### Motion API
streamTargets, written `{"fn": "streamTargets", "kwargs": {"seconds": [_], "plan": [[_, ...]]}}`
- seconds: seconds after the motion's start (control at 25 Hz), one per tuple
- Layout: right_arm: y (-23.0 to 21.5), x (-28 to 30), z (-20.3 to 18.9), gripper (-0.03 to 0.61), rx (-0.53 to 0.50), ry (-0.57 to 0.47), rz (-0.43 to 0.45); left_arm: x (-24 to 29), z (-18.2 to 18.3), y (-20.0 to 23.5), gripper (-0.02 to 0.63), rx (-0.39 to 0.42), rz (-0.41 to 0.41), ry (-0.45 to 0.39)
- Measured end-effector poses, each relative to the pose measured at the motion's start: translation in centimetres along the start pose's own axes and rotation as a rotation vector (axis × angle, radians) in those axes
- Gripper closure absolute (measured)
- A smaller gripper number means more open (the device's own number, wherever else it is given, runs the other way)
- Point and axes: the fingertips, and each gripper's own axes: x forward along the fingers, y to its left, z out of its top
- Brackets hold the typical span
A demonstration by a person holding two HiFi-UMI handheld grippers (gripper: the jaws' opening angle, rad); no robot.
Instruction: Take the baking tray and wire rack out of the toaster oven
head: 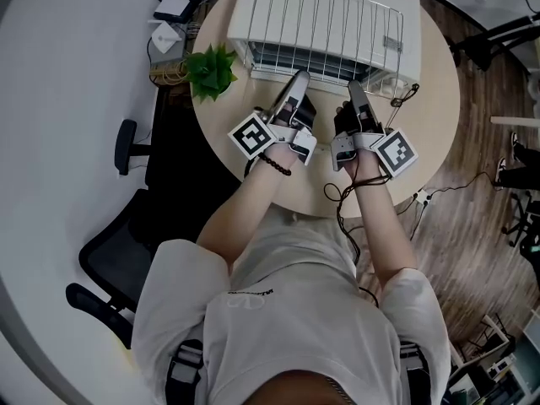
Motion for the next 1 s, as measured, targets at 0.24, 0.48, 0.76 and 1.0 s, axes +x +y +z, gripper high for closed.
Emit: {"fn": "streamTargets", "kwargs": {"seconds": [0.24,0.48,0.76,1.0], "plan": [[0.5,2.1,1.4,0.557,0.01,-0.019,0.004,2.6,1.2,0.0,0.598,-0.026,-0.011,-0.019],[0.1,3.5,2.6,0.556,0.038,-0.015,-0.022,4.4,1.6,0.3,0.598,-0.045,0.004,-0.028],[0.5,4.2,2.7,0.557,0.081,-0.009,-0.013,5.1,2.1,0.3,0.594,-0.056,0.001,-0.05],[0.2,3.8,2.3,0.509,0.1,-0.019,-0.008,4.5,1.6,0.2,0.543,-0.056,-0.009,-0.031]]}}
